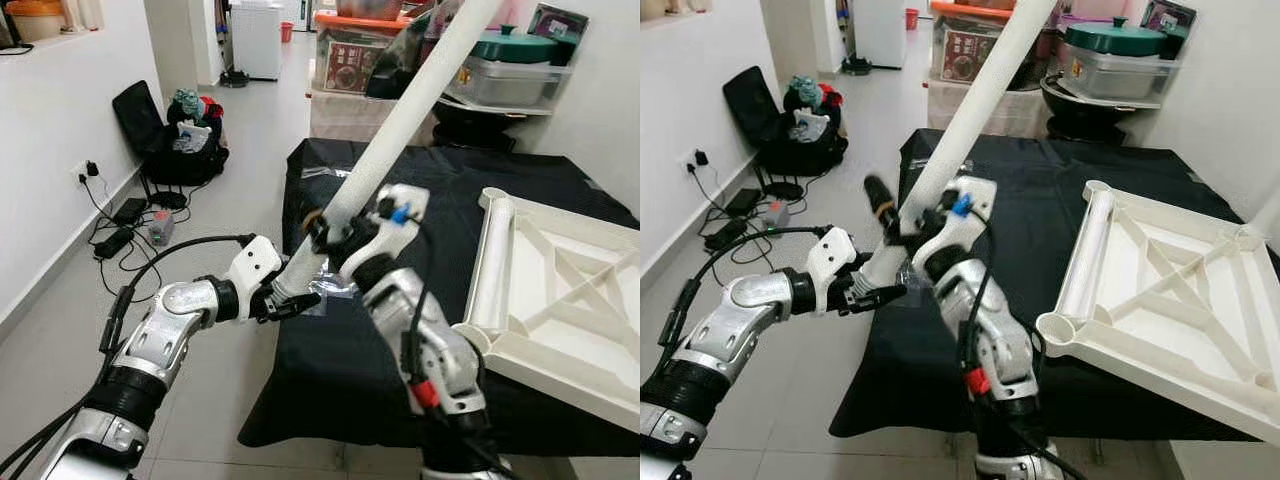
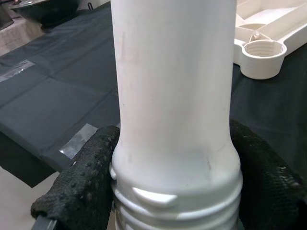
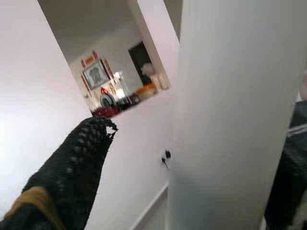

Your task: Building children table

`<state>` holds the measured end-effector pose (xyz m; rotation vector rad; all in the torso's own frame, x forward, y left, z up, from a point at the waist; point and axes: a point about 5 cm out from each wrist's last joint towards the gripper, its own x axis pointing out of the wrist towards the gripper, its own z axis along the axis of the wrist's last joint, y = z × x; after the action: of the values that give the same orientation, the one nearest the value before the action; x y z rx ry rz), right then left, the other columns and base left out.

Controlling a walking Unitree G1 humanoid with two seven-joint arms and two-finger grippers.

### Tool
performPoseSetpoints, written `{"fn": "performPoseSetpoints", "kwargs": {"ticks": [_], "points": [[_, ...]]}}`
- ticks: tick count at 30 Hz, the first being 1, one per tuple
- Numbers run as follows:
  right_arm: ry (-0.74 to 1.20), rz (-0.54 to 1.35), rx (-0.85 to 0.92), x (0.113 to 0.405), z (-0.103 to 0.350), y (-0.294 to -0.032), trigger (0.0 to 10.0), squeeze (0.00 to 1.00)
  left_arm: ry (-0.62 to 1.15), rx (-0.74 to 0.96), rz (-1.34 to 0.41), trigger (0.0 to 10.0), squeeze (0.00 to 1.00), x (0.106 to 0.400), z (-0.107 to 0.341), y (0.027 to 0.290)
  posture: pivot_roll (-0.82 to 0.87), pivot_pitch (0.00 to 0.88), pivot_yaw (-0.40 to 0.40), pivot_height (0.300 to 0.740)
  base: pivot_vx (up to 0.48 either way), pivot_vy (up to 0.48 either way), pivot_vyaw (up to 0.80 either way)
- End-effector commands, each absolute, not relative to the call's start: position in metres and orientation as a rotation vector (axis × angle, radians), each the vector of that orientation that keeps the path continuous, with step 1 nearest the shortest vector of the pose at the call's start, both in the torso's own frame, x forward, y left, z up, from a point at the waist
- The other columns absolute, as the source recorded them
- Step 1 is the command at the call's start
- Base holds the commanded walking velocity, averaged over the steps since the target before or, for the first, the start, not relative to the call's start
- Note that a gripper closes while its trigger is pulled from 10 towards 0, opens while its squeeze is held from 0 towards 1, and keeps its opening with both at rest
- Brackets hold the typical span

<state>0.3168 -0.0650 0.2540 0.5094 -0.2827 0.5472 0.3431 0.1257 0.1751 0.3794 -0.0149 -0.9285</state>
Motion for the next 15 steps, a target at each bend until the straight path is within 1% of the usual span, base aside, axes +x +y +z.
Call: {"fn": "performPoseSetpoints", "kwargs": {"ticks": [1, 7, 11, 12, 15], "points": [[-0.289, 0.573, 0.545, 0.316, 0.261, -0.062, 10.0, 0.0, -0.002, 0.408, -0.938, 10.0, 0.0, 0.341, 0.17, 0.128, 0.06, 0.0, -0.051, 0.74, 0.0, 0.0, 0.0], [-0.214, 0.556, 0.567, 0.321, 0.248, -0.058, 10.0, 0.0, -0.004, 0.437, -0.961, 10.0, 0.0, 0.34, 0.168, 0.127, 0.07, 0.0, -0.056, 0.74, 0.0, 0.0, 0.0], [-0.159, 0.518, 0.613, 0.326, 0.238, -0.059, 10.0, 0.0, -0.003, 0.462, -0.98, 10.0, 0.0, 0.337, 0.166, 0.128, 0.07, 0.0, -0.057, 0.74, 0.0, 0.0, 0.0], [-0.15, 0.499, 0.638, 0.328, 0.235, -0.061, 0.0, 0.0, -0.002, 0.467, -0.988, 10.0, 0.0, 0.336, 0.165, 0.129, 0.07, 0.0, -0.057, 0.74, 0.0, 0.0, 0.0], [-0.137, 0.463, 0.66, 0.331, 0.232, -0.066, 0.0, 0.0, 0.0, 0.471, -0.991, 10.0, 0.0, 0.335, 0.164, 0.13, 0.08, 0.0, -0.058, 0.74, 0.0, 0.0, 0.0]]}}
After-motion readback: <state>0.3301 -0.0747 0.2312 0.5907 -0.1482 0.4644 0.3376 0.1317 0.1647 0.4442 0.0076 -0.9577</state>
